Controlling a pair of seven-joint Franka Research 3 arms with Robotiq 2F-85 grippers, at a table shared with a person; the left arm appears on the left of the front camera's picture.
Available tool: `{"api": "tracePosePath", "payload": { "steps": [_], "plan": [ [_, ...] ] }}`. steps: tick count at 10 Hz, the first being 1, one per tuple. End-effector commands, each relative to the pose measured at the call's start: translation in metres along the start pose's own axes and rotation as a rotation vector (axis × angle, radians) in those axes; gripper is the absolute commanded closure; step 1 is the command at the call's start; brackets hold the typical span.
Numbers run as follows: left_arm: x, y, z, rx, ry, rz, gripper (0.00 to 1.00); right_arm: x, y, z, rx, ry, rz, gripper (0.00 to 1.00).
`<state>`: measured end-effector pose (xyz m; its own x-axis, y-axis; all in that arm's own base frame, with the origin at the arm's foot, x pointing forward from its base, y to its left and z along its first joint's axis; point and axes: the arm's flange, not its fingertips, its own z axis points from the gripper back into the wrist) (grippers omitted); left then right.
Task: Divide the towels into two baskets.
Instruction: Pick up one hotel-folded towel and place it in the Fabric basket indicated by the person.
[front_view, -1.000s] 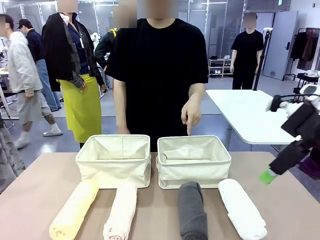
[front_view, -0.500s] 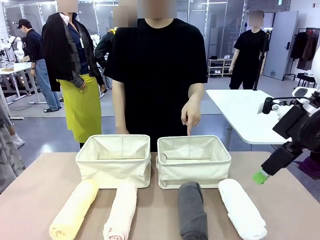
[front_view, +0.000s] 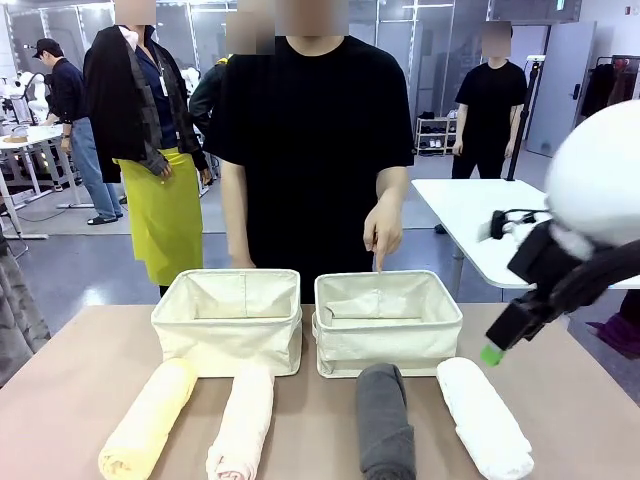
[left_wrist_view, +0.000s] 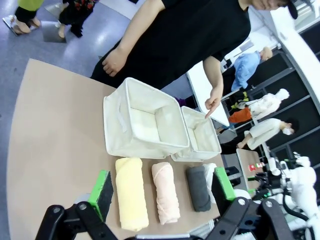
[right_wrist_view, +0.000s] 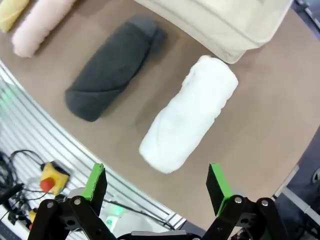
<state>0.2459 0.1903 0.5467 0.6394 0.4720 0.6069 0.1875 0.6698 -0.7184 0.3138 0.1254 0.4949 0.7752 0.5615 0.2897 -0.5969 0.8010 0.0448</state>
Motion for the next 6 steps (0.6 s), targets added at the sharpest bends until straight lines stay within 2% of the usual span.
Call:
{"api": "tracePosePath", "payload": {
  "steps": [1, 4, 6],
  "plan": [
    [0.004, 0.000, 0.000, -0.016, -0.012, 0.000, 0.00, 0.025, -0.016, -0.025, 0.020, 0.100, -0.096, 0.00],
    [0.004, 0.000, 0.000, -0.016, -0.012, 0.000, 0.00, 0.022, -0.020, -0.074, -0.126, 0.141, -0.189, 0.00],
    [0.004, 0.000, 0.000, -0.016, -0.012, 0.000, 0.00, 0.020, -0.023, -0.098, -0.105, 0.146, -0.277, 0.00]
  ]
}}
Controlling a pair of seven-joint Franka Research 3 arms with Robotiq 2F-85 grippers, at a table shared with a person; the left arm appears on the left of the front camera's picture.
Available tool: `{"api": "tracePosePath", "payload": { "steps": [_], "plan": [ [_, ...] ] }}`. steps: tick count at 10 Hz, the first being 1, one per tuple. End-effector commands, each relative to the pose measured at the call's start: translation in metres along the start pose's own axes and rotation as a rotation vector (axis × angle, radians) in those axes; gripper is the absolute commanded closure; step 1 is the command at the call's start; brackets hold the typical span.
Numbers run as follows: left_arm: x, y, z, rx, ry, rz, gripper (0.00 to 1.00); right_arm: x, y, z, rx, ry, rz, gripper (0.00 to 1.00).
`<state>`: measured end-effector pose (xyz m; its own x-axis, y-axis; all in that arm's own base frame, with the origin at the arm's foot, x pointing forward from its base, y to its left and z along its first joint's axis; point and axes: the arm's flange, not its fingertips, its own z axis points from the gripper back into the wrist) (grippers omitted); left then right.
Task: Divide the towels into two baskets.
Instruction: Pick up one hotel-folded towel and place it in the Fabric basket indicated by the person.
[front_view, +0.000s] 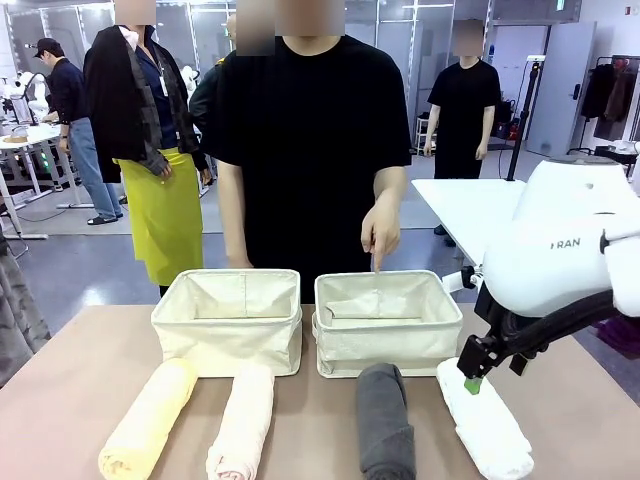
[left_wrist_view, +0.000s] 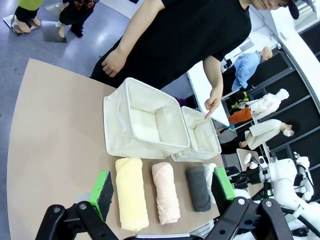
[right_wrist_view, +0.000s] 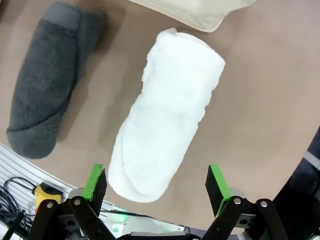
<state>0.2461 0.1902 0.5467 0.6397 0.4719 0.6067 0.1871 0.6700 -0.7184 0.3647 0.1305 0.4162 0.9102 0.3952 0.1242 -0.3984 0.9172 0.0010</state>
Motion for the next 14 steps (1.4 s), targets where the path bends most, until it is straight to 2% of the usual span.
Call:
{"api": "tracePosePath", "payload": {
  "steps": [1, 3, 6, 11, 14],
  "plan": [
    [0.004, 0.000, 0.000, -0.016, -0.012, 0.000, 0.00, 0.002, 0.009, -0.021, 0.015, -0.004, -0.099, 0.00],
    [0.004, 0.000, 0.000, -0.016, -0.012, 0.000, 0.00, 0.002, 0.014, -0.041, -0.054, -0.051, -0.162, 0.00],
    [0.004, 0.000, 0.000, -0.016, -0.012, 0.000, 0.00, -0.002, 0.010, -0.070, -0.078, -0.061, -0.221, 0.00],
    [0.004, 0.000, 0.000, -0.016, -0.012, 0.000, 0.00, -0.008, 0.002, -0.094, -0.099, -0.009, -0.275, 0.00],
    [0.004, 0.000, 0.000, -0.016, -0.012, 0.000, 0.00, -0.011, -0.002, -0.110, -0.066, 0.007, -0.317, 0.00]
  ]
}}
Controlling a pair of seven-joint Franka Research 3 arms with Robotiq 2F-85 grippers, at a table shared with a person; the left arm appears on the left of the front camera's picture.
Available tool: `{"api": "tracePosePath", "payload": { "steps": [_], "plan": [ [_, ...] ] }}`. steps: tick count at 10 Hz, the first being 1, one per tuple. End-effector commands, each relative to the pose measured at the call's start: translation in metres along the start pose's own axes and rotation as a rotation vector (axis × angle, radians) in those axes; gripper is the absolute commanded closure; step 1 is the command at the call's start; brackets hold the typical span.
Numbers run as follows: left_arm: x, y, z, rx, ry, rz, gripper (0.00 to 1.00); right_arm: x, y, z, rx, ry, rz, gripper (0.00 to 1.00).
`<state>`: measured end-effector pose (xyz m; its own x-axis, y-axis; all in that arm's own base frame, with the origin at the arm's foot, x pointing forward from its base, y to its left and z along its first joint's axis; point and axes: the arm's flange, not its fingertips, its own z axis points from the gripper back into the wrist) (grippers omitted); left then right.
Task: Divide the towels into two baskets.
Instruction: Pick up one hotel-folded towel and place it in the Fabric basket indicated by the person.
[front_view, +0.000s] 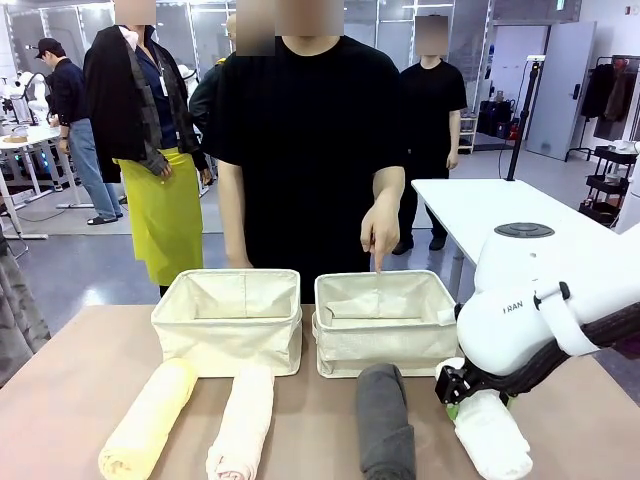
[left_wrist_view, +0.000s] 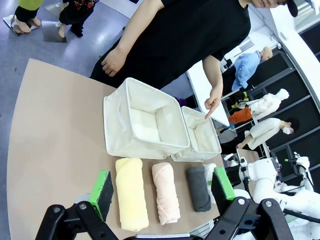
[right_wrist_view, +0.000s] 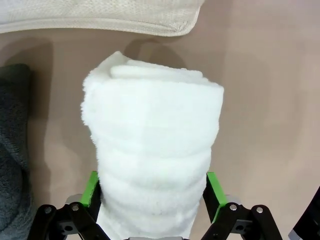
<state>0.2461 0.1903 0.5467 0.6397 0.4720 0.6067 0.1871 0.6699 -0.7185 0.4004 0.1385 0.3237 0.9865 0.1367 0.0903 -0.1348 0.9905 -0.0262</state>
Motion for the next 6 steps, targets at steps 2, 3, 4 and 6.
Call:
{"api": "tracePosePath", "payload": {
  "steps": [2, 3, 4, 6],
  "plan": [
    [0.0036, -0.0005, 0.0003, -0.016, -0.012, 0.000, 0.00, -0.0339, -0.0041, -0.0187, 0.006, -0.031, -0.049, 0.10],
    [0.0036, -0.0005, 0.0003, -0.016, -0.012, 0.000, 0.00, -0.0338, -0.0037, -0.0196, 0.018, -0.030, -0.048, 0.19],
    [0.0036, -0.0005, 0.0003, -0.016, -0.012, 0.000, 0.00, -0.0336, -0.0027, -0.0191, 0.025, -0.030, -0.045, 0.29],
    [0.0036, -0.0005, 0.0003, -0.016, -0.012, 0.000, 0.00, -0.0344, -0.0009, -0.0177, 0.024, -0.027, -0.038, 0.49]
  ]
}}
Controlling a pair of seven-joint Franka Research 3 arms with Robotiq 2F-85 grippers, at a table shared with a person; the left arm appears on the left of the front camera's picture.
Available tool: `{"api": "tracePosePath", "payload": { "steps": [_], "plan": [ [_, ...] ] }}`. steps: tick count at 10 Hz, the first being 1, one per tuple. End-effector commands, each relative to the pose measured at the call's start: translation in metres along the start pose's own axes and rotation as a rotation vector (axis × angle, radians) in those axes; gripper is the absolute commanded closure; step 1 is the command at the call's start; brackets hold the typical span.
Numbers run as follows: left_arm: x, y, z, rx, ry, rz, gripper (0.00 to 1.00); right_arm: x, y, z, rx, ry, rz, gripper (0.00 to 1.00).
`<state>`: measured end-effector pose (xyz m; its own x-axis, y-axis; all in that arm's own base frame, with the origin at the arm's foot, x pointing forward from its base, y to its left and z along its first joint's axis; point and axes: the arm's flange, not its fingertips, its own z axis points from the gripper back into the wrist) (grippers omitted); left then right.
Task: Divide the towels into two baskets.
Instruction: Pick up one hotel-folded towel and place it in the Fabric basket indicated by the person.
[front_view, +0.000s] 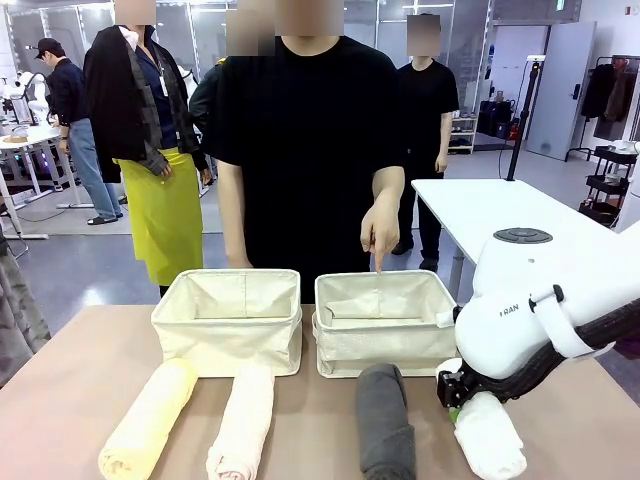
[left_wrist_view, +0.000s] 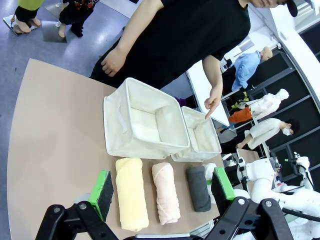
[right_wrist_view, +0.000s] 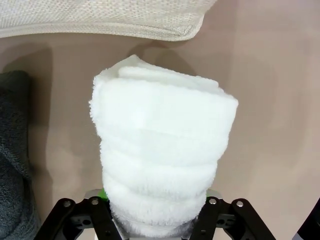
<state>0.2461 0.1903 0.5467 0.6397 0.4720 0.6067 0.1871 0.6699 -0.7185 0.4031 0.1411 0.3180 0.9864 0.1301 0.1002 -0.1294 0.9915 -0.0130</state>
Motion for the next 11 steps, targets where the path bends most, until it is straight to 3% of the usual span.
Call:
{"api": "tracePosePath", "payload": {
  "steps": [1, 4, 6, 9, 10, 11],
  "plan": [
    [0.004, 0.000, 0.000, -0.016, -0.012, 0.000, 0.00, -0.039, -0.005, 0.003, 0.033, 0.011, -0.024, 0.38],
    [0.004, 0.000, 0.000, -0.016, -0.012, 0.000, 0.00, -0.054, -0.009, 0.102, 0.068, -0.037, 0.190, 0.38],
    [0.004, 0.000, 0.000, -0.016, -0.012, 0.000, 0.00, -0.053, 0.000, 0.158, 0.112, -0.027, 0.459, 0.38],
    [0.004, 0.000, 0.000, -0.016, -0.012, 0.000, 0.00, -0.050, 0.034, 0.186, 0.014, -0.017, 0.902, 0.38],
    [0.004, 0.000, 0.000, -0.016, -0.012, 0.000, 0.00, -0.048, 0.043, 0.191, 0.035, -0.047, 1.008, 0.38],
    [0.004, 0.000, 0.000, -0.016, -0.012, 0.000, 0.00, -0.047, 0.045, 0.192, 0.036, -0.060, 1.031, 0.38]
  ]
}}
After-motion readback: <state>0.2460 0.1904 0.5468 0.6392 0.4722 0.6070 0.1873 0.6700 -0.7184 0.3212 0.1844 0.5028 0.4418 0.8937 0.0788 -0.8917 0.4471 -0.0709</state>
